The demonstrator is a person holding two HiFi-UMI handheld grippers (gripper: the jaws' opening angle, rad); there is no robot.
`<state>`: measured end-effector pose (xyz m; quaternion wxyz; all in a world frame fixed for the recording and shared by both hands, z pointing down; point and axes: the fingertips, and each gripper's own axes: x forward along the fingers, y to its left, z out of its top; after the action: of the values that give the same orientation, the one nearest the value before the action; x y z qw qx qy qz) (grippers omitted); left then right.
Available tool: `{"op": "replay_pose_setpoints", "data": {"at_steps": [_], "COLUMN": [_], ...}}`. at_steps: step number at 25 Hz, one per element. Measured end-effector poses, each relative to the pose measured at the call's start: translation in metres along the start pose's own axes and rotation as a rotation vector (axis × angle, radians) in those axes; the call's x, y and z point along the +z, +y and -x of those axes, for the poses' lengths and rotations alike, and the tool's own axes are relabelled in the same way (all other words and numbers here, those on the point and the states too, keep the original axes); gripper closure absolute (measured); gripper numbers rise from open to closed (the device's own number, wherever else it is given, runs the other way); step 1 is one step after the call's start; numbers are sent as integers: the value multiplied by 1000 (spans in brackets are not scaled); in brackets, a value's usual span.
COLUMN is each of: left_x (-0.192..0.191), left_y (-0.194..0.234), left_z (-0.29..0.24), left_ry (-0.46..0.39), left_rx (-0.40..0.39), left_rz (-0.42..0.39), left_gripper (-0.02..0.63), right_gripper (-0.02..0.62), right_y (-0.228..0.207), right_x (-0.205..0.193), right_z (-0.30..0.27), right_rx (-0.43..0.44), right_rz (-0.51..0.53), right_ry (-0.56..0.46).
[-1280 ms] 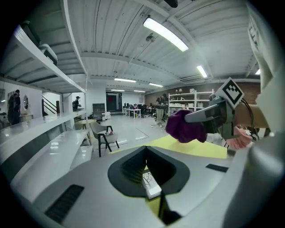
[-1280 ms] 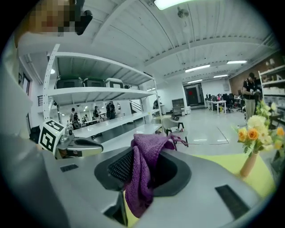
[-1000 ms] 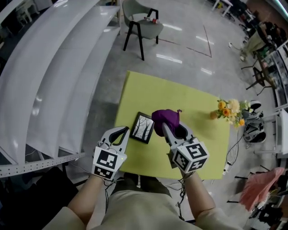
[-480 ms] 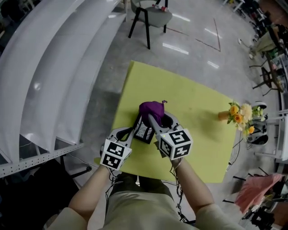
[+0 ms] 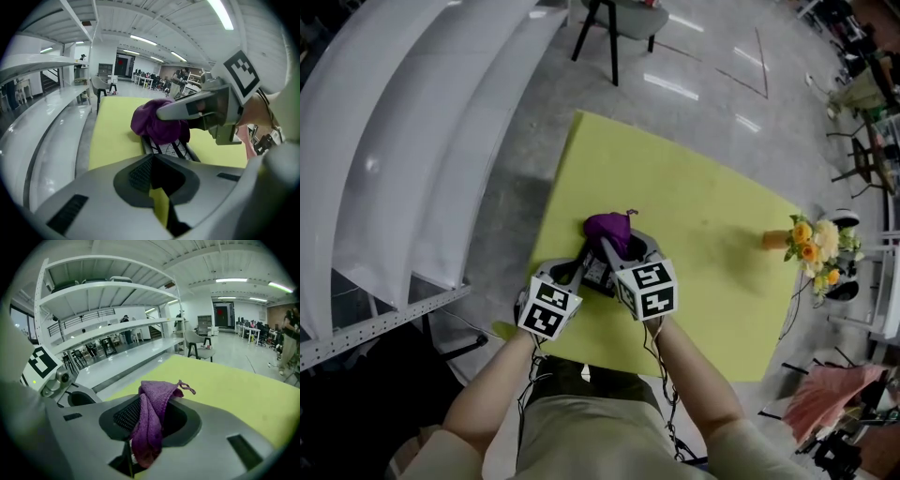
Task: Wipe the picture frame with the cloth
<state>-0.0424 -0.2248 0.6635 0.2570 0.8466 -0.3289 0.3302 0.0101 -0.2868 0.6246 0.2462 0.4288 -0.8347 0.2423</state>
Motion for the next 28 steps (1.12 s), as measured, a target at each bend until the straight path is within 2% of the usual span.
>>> {"op": "replay_pose_setpoints", "data": {"at_steps": [7,12,16,20,24,28], "left_x": [-2,-3,-3,-5,-4,-11], "left_y": [2,2,3,2,-2,-7], "left_z": [-4,-4,-3,-3,5,11], "left_ry": [-15,-20,-37,-20,-52,-43], "left_rx": [-35,-52,-54,-42,-50,-68], "left_rz": [16,52,68,25,30,25], "left_gripper": [598,598,598,598,598,598], "right_gripper": [474,476,479,482,482,480], "right_y": [-19,-43,-65,-54,-17,14], "right_x": [-20,-40,-53,-32,2,11], "right_z": [9,30,52,72,72,45], "right_rx": [-47,-116,-150,-108,-21,70], "right_rz": [10,30,-29,-90,-78,-63], "right_ry": [55,117,135,42,-56,-71]}}
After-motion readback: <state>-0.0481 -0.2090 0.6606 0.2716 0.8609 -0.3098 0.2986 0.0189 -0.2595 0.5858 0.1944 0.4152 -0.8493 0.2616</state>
